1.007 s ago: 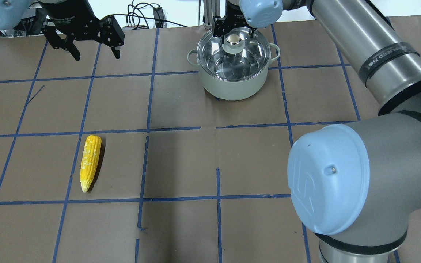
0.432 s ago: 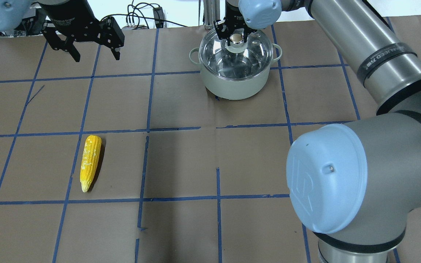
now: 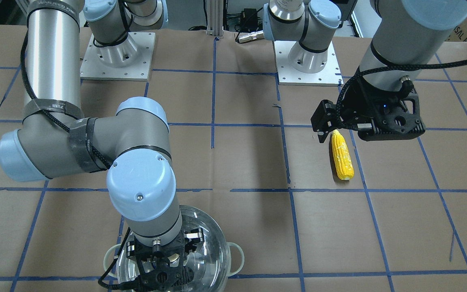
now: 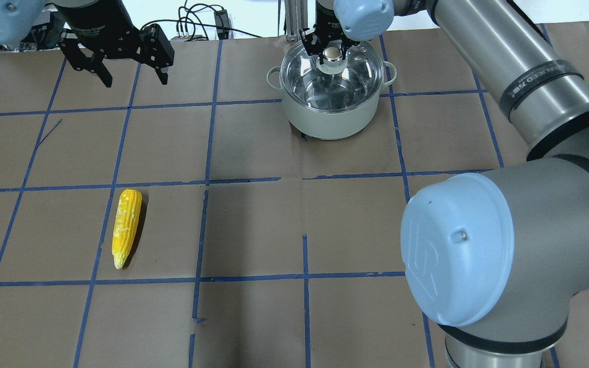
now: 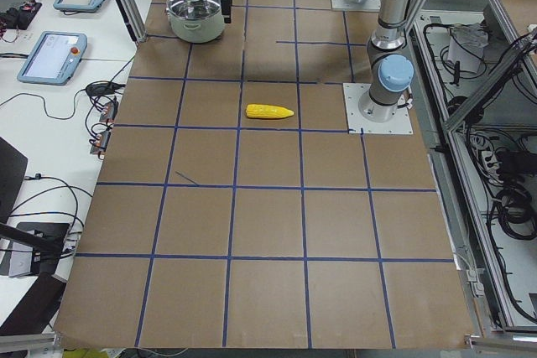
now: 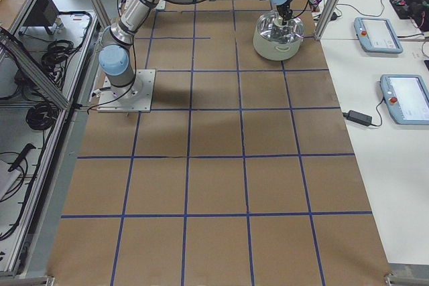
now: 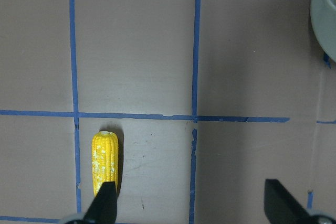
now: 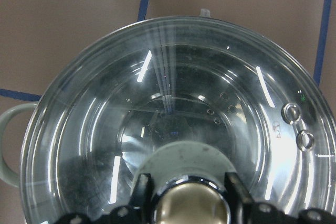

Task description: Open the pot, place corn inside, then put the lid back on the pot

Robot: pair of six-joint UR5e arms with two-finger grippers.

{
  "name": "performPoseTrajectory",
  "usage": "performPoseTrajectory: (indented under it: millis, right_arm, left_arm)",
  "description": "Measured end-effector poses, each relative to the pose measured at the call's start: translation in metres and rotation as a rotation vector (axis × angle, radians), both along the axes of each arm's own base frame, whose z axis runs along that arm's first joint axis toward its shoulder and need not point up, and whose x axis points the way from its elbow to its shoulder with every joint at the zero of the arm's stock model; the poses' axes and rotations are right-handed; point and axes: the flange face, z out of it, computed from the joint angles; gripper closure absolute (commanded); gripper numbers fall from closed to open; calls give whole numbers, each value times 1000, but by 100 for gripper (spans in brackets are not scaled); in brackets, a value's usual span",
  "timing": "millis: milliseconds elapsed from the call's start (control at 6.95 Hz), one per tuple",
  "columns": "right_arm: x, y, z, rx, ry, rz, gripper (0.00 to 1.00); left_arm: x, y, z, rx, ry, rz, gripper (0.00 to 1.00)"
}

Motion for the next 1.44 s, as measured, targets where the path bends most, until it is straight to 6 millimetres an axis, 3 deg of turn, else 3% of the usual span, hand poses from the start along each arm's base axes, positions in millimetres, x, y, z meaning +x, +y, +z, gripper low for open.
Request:
performPoseTrajectory:
  millis: [144, 288, 575, 719, 863, 1007, 1151, 1438]
  right_arm:
    - [-3, 5, 23, -8, -2, 16, 93]
    - [-12, 16, 60, -8, 8, 59, 92]
    - [-64, 56, 143, 26, 38, 130, 92]
    - [-95, 93, 184, 51, 42, 116, 92]
    - [-114, 137, 217, 59, 39, 101, 93]
    - [-123, 172, 238, 57, 35, 90, 93]
    - [-126, 189, 247, 59, 32, 82, 93]
    - [-129, 200, 253, 65, 29, 69, 94]
  left_arm:
    - [1, 0, 0, 2, -1, 2, 0]
    - [5, 1, 0, 5, -1, 5, 0]
    - [38, -2, -7, 28, 3, 20, 0]
    - [68, -2, -30, 75, 13, 3, 0]
    - [98, 4, -67, 130, 30, -38, 0]
    - [118, 12, -106, 153, 41, -64, 0]
    - [125, 22, -142, 148, 38, -77, 0]
    - [126, 47, -197, 165, 37, -79, 0]
